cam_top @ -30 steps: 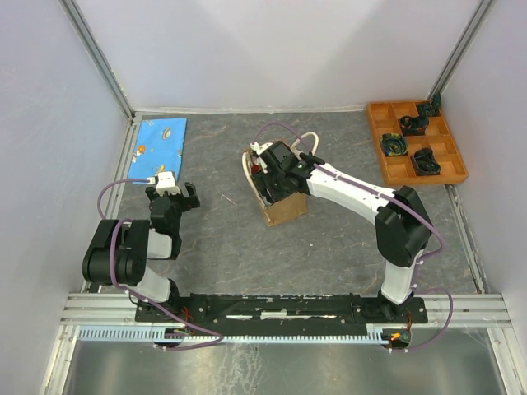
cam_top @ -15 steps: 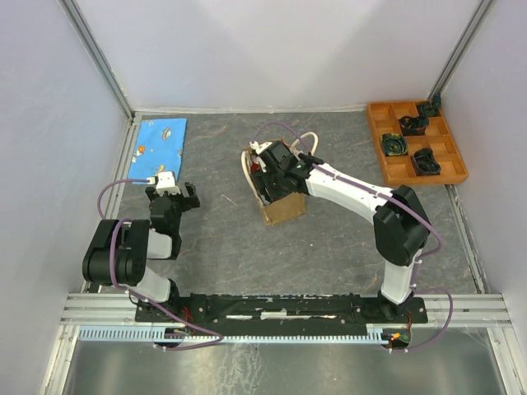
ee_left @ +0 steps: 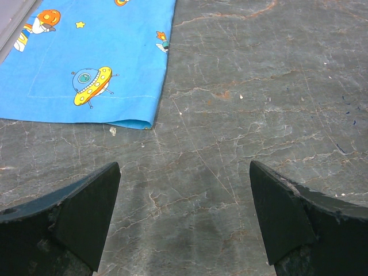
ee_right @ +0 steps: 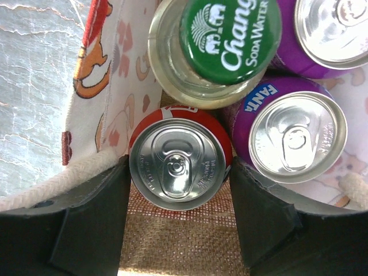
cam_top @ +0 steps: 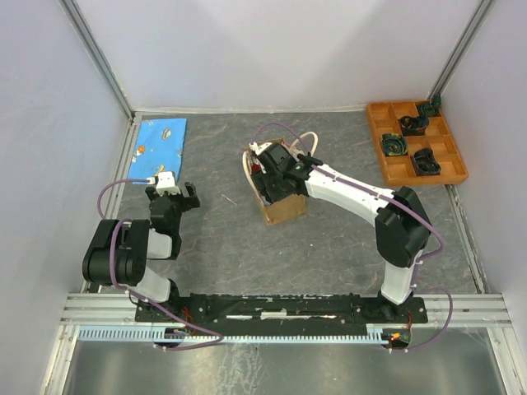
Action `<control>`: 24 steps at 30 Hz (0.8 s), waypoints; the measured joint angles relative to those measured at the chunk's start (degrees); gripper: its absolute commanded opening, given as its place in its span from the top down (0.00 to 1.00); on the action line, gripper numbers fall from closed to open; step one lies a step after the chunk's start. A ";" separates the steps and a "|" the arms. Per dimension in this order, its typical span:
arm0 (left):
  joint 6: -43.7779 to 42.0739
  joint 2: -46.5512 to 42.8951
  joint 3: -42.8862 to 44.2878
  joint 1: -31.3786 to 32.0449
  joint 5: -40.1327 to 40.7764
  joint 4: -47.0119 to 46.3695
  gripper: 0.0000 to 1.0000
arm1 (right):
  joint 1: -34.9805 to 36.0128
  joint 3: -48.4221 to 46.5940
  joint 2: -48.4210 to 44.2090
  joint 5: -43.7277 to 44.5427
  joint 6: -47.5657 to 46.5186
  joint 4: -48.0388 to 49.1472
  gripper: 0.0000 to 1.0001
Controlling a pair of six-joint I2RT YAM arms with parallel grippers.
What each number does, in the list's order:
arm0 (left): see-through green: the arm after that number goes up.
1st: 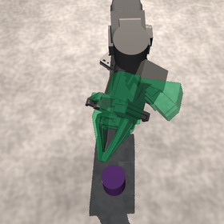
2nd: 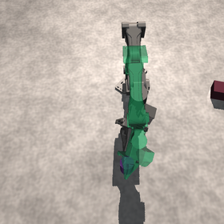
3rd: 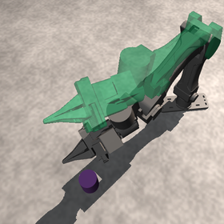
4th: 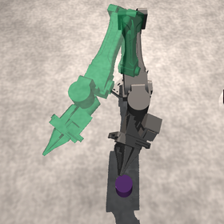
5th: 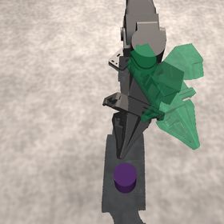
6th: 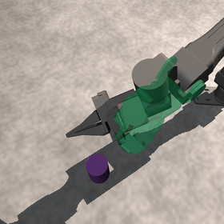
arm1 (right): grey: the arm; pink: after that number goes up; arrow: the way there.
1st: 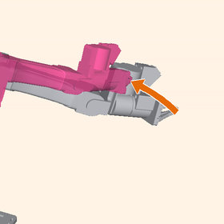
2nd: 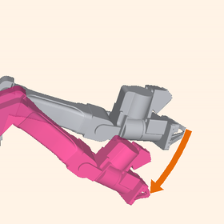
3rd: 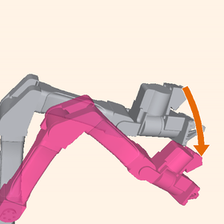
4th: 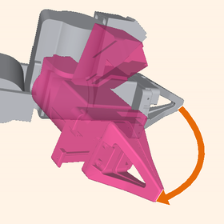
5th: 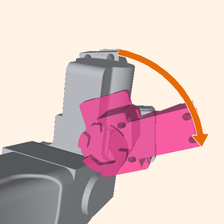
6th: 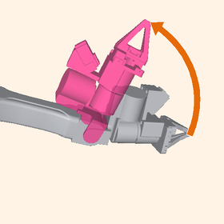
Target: Take the beverage out of the canvas bag
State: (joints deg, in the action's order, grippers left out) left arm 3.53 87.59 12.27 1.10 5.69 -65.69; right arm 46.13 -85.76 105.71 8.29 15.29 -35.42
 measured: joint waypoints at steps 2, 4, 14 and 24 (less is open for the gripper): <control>0.02 0.00 0.00 0.00 0.00 0.00 0.01 | 0.00 -0.74 -0.02 0.68 -0.15 -1.09 1.00; 0.02 0.00 0.00 0.00 0.00 0.00 0.01 | 0.02 -1.53 -0.02 1.18 -0.26 -2.08 1.00; 0.02 0.00 0.00 0.00 0.00 0.00 0.01 | 0.17 -3.06 -4.94 4.50 -1.07 -4.28 1.00; 0.02 0.00 0.00 0.00 0.00 0.00 0.01 | 0.17 -3.06 -9.73 6.86 -1.46 -3.93 1.00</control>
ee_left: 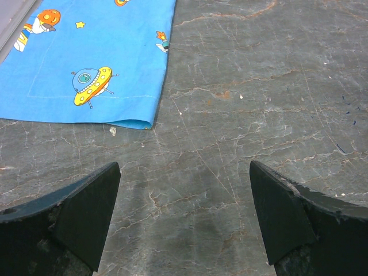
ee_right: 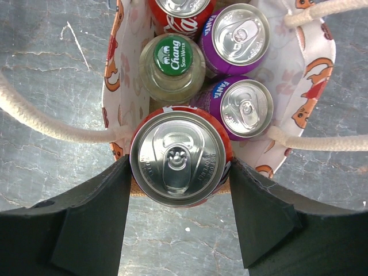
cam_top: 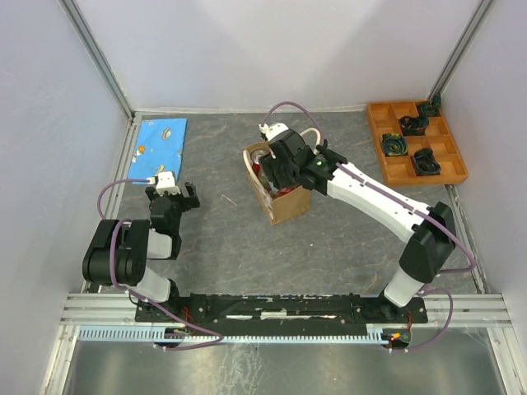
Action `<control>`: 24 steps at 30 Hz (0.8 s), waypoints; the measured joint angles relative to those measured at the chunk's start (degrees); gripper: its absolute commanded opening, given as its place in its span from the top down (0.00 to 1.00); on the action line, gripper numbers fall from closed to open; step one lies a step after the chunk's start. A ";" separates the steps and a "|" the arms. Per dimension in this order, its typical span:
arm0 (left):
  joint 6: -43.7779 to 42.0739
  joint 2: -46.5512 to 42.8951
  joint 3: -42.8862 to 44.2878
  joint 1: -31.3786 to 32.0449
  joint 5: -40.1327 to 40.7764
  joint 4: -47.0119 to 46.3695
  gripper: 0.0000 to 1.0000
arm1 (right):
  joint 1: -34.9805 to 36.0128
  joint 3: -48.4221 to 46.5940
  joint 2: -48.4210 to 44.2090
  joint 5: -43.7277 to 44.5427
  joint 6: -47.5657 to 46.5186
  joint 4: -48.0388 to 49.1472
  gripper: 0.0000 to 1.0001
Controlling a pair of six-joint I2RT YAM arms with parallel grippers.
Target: Take the beverage out of the canvas bag
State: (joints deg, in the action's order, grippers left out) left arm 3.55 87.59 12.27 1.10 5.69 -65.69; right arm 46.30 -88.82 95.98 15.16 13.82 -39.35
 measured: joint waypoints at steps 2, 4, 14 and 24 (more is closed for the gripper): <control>0.00 0.00 0.00 0.00 0.00 0.00 0.01 | 0.00 0.00 -0.50 0.61 -0.20 0.26 1.00; -0.02 0.00 0.00 0.00 0.00 0.00 0.01 | 0.00 0.00 -0.92 1.07 -0.31 0.72 1.00; 0.00 0.00 0.00 0.00 0.00 0.00 0.01 | -0.02 -1.40 -2.27 5.14 -2.08 3.08 1.00; 0.00 0.00 0.00 0.00 0.00 0.00 0.01 | -0.24 -1.31 -3.78 10.36 -4.90 6.86 1.00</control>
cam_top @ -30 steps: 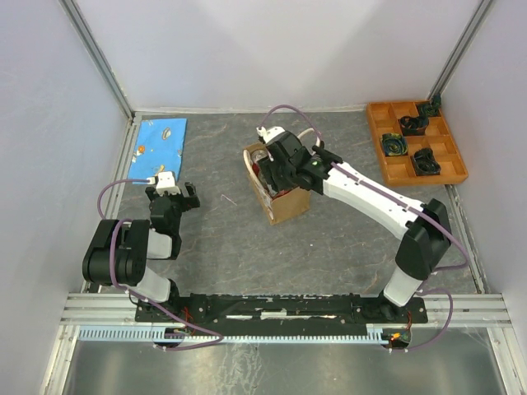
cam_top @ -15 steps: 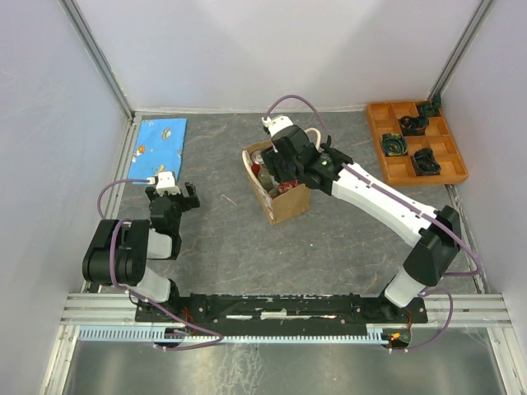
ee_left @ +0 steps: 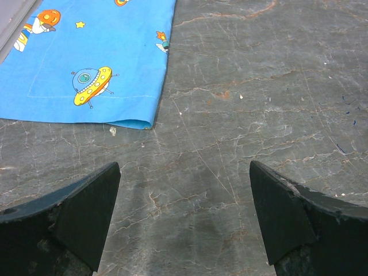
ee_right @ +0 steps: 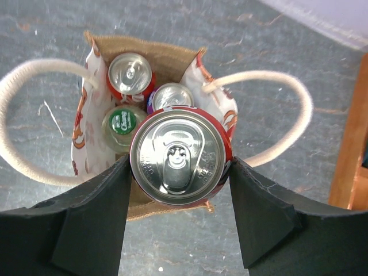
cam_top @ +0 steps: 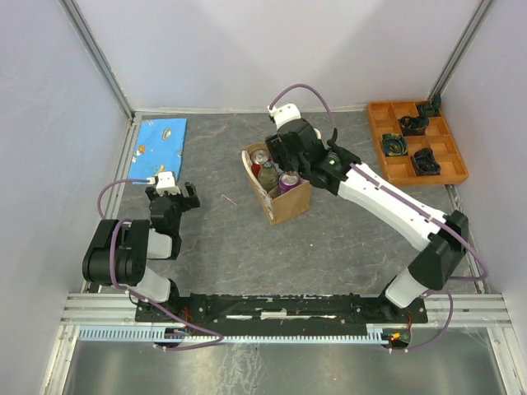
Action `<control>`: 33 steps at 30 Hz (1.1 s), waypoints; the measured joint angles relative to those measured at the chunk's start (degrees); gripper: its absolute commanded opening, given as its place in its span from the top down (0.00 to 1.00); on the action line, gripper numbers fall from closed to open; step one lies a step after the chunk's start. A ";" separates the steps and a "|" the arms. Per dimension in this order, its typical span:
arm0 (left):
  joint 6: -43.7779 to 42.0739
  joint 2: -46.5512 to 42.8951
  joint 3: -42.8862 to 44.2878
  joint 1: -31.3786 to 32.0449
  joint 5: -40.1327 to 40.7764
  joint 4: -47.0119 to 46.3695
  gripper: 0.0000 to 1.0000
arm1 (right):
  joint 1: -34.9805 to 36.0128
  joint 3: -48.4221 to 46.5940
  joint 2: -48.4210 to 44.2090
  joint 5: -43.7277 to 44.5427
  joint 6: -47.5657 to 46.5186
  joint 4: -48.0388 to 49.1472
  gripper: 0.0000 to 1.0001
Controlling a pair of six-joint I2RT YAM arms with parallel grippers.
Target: Take the beverage out of the canvas bag
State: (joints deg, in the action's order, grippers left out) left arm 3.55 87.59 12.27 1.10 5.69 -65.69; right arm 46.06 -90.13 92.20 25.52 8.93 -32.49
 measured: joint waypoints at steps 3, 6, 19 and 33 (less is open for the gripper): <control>-0.02 0.00 0.00 0.00 0.00 0.00 0.01 | -0.07 0.20 -2.38 1.73 -1.31 2.23 1.00; 0.00 0.00 0.00 0.00 0.00 0.00 0.01 | -0.09 0.42 -5.97 3.96 -2.99 4.96 1.00; 0.00 0.00 0.00 0.00 0.00 0.00 0.01 | -19.10 7.23 -15.82 11.30 -4.31 15.67 1.00; 0.00 0.00 0.00 0.00 0.00 0.00 0.01 | -32.26 34.60 -10.91 -1.81 4.55 27.85 1.00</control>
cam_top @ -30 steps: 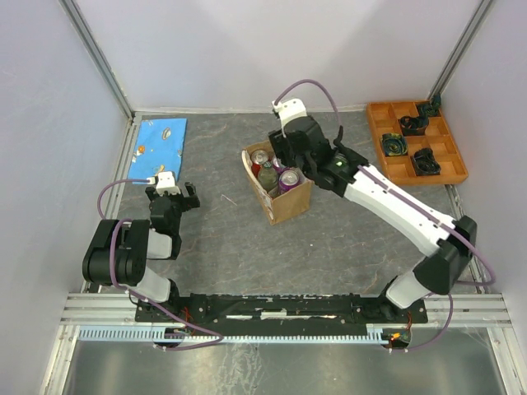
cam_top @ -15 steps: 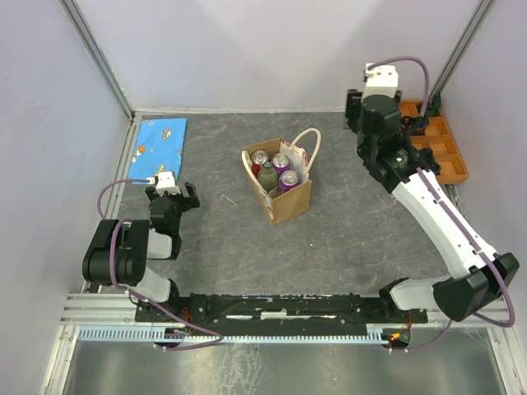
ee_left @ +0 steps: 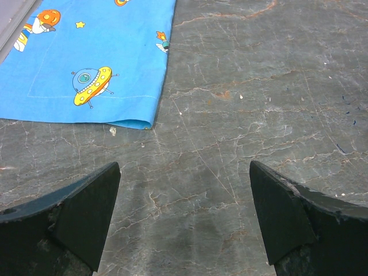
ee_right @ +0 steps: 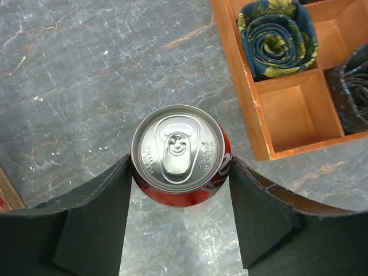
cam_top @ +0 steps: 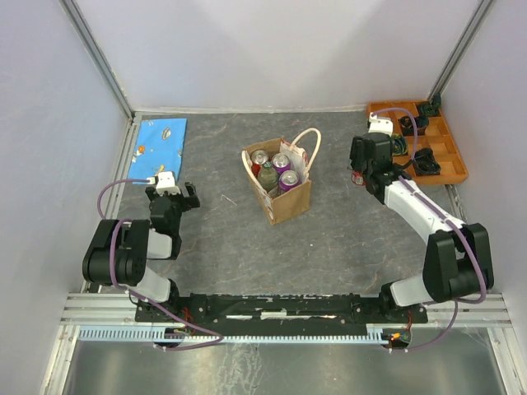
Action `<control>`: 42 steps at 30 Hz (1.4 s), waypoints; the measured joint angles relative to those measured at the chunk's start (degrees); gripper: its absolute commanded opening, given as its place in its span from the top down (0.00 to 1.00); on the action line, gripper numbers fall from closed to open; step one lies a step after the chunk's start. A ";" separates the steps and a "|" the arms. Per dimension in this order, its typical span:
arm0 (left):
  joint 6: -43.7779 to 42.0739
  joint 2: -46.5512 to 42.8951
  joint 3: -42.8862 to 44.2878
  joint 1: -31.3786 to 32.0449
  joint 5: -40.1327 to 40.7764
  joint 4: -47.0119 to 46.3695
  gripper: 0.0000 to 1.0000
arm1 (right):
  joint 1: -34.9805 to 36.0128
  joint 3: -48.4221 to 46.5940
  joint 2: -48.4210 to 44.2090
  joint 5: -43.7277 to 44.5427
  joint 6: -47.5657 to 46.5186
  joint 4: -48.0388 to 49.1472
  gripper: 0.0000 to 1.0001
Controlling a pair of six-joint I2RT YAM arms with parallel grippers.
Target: Take the beverage out of the canvas bag
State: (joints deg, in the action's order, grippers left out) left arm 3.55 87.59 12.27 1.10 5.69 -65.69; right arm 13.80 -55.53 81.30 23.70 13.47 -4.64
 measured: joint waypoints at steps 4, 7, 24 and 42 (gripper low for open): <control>-0.02 0.00 0.00 0.00 0.02 0.00 0.01 | -1.38 1.03 2.32 -3.08 0.90 4.87 1.00; 0.00 0.00 0.00 0.00 0.00 0.00 0.01 | -1.97 1.05 4.13 -4.92 1.27 9.70 1.00; 0.00 0.00 0.00 0.00 0.02 0.00 0.01 | -2.99 3.41 14.97 -12.48 0.22 25.35 1.00; -0.02 0.00 0.00 0.00 0.02 0.00 0.01 | -2.99 7.65 8.87 -11.50 -0.83 23.32 0.01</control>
State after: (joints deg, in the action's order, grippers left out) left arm 3.53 87.59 12.27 1.10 5.72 -65.69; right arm 10.81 -47.88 90.17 12.21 12.64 18.68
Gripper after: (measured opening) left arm 0.992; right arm 0.990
